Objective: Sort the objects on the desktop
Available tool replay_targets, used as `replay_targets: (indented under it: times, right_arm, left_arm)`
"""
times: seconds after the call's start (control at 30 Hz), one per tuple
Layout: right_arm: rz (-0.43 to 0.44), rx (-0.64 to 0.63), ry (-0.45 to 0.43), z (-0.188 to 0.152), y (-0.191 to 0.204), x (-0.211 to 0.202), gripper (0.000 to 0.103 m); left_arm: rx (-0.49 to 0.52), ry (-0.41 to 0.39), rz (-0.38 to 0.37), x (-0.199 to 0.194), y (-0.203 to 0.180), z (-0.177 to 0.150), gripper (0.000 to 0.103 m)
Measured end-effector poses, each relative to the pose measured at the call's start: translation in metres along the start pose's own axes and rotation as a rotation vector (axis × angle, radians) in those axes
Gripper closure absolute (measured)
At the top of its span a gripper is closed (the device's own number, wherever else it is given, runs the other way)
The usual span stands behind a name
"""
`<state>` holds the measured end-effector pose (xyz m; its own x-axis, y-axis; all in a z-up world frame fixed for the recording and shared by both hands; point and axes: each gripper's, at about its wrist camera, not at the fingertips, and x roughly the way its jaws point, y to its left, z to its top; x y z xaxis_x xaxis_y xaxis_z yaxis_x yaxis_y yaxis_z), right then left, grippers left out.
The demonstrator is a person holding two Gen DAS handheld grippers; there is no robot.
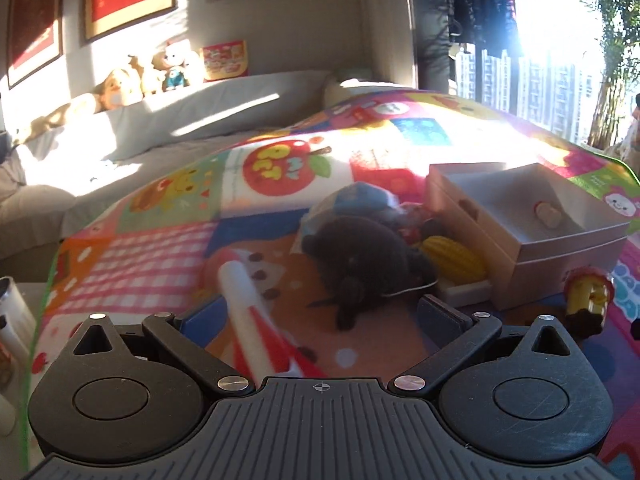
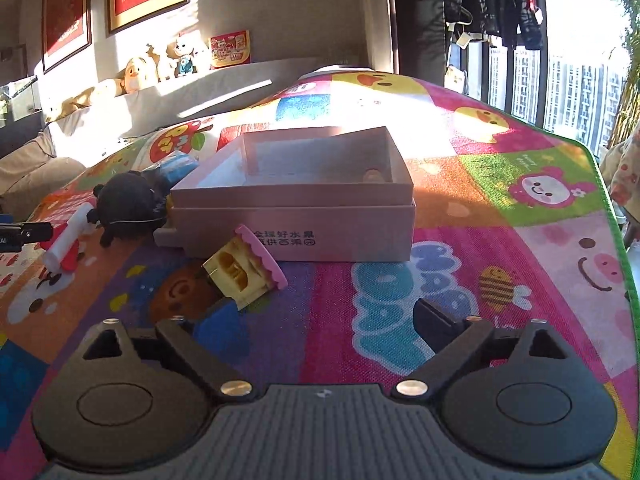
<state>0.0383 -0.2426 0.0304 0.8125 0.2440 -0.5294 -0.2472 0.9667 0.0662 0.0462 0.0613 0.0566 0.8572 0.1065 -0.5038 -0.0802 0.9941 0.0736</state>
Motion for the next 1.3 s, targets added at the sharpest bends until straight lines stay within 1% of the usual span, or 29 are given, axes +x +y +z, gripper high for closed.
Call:
replay_targets:
  times: [0.1,0.17,0.23,0.27,0.33,0.37,0.43,0.47,0.5,0.53,0.6,0.63,0.67,0.73,0.77,0.83,1.0,1.07,1.1,1.17,1.23,1.27,1.3]
  right_arm:
    - [-0.002,0.005,-0.014,-0.001,0.000,-0.002,0.002]
    - [-0.003,0.008,-0.014,-0.001,0.000,-0.002,0.000]
    - [-0.002,0.011,-0.004,-0.001,0.000,-0.001,0.000]
    - [-0.002,0.012,0.001,-0.002,0.000,0.000,0.000]
    - [-0.001,0.017,0.010,-0.002,-0.001,0.001,0.000]
    - [0.001,0.021,0.011,-0.002,-0.002,0.001,0.000]
    - [0.007,0.027,0.009,-0.002,-0.003,0.001,0.000]
    - [0.011,0.029,0.010,-0.002,-0.003,0.001,0.000]
    - [0.016,0.031,0.012,-0.002,-0.003,0.002,0.000]
    - [0.019,0.033,0.015,-0.001,-0.004,0.002,0.000]
    - [0.022,0.038,0.023,-0.001,-0.004,0.004,0.000]
    - [0.022,0.041,0.028,-0.001,-0.004,0.004,0.000]
    - [0.020,0.044,0.032,-0.001,-0.005,0.005,0.000]
    - [0.014,0.047,0.034,-0.001,-0.005,0.006,0.000]
    - [0.010,0.048,0.032,-0.001,-0.005,0.006,0.000]
    - [0.005,0.050,0.029,-0.002,-0.005,0.005,0.000]
    - [0.007,0.053,0.039,-0.001,-0.006,0.007,0.000]
    - [0.010,0.058,0.046,-0.001,-0.006,0.008,0.000]
    - [0.010,0.061,0.051,-0.001,-0.007,0.009,0.000]
    - [0.011,0.069,0.061,-0.001,-0.008,0.010,0.000]
    - [0.010,0.077,0.067,-0.001,-0.009,0.012,0.000]
    - [0.012,0.083,0.067,-0.001,-0.010,0.012,0.000]
    - [0.014,0.089,0.067,-0.001,-0.010,0.011,0.000]
  left_arm:
    - [0.038,0.002,-0.005,0.028,-0.023,0.011,0.000]
    - [0.053,0.023,-0.001,0.049,-0.035,0.015,0.000]
    - [0.075,0.047,-0.002,0.067,-0.041,0.018,0.000]
    - [0.098,0.047,0.023,0.072,-0.044,0.018,0.000]
    - [0.156,0.026,0.127,0.077,-0.044,0.018,0.000]
    - [0.168,0.021,0.172,0.078,-0.041,0.018,0.000]
    - [0.155,0.012,0.264,0.077,-0.028,0.019,0.000]
    - [0.131,0.006,0.277,0.075,-0.022,0.020,0.000]
    - [0.091,-0.004,0.256,0.070,-0.015,0.022,0.000]
    - [0.032,-0.011,0.180,0.064,-0.009,0.026,0.000]
    - [-0.083,0.013,-0.039,0.058,-0.002,0.031,0.000]
    - [-0.134,0.032,-0.129,0.059,-0.002,0.032,0.003]
    - [-0.169,0.047,-0.179,0.062,-0.004,0.033,0.019]
    - [-0.213,0.091,-0.252,0.073,-0.009,0.034,0.045]
    - [-0.244,0.112,-0.281,0.080,-0.009,0.033,0.044]
    - [-0.293,0.141,-0.299,0.092,-0.011,0.030,0.045]
    - [-0.331,0.184,-0.350,0.115,-0.020,0.028,0.045]
    - [-0.332,0.195,-0.354,0.120,-0.023,0.030,0.046]
    - [-0.328,0.196,-0.356,0.122,-0.024,0.030,0.047]
    - [-0.326,0.191,-0.373,0.120,-0.024,0.031,0.059]
    - [-0.291,0.183,-0.361,0.111,-0.023,0.032,0.060]
    - [-0.270,0.170,-0.354,0.104,-0.022,0.032,0.064]
    - [-0.250,0.155,-0.353,0.094,-0.020,0.032,0.064]
